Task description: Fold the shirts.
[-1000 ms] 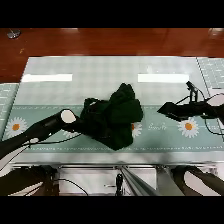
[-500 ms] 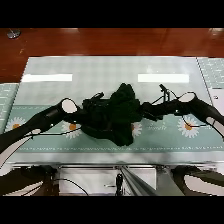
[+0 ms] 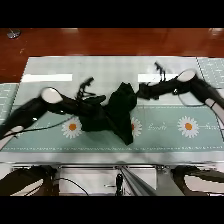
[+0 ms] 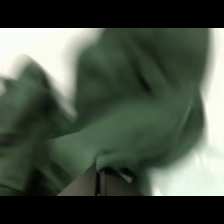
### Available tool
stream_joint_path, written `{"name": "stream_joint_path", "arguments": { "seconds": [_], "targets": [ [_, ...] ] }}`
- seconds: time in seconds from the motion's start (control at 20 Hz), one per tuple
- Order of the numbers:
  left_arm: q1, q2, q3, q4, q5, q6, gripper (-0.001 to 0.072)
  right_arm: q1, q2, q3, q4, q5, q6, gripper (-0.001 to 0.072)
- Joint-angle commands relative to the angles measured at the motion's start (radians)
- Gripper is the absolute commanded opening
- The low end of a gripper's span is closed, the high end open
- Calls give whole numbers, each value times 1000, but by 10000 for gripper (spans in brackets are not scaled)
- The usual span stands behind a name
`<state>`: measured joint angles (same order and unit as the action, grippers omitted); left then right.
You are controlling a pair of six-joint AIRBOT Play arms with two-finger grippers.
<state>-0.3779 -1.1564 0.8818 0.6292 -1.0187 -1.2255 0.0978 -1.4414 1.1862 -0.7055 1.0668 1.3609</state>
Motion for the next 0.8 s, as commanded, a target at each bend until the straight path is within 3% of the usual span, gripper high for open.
{"name": "stream_joint_path", "arguments": {
  "seconds": [0.0,0.1,0.25,0.45,0.65,0.75],
  "targets": [
    [214,171,167,-2,49,2,24,-88,53,396,-66,61,130,26],
    [342,221,340,-2,125,-48,23,-120,55,675,-71,91,174,26],
    [492,250,621,-1,70,-53,24,-136,100,990,-129,171,188,26],
    [683,345,842,54,-21,-51,24,-135,369,953,-356,182,172,26],
    [835,536,848,357,-87,-60,24,-135,653,831,-664,197,233,26],
    [829,627,812,504,-118,-134,24,-135,756,784,-751,258,256,27]
  ]
}}
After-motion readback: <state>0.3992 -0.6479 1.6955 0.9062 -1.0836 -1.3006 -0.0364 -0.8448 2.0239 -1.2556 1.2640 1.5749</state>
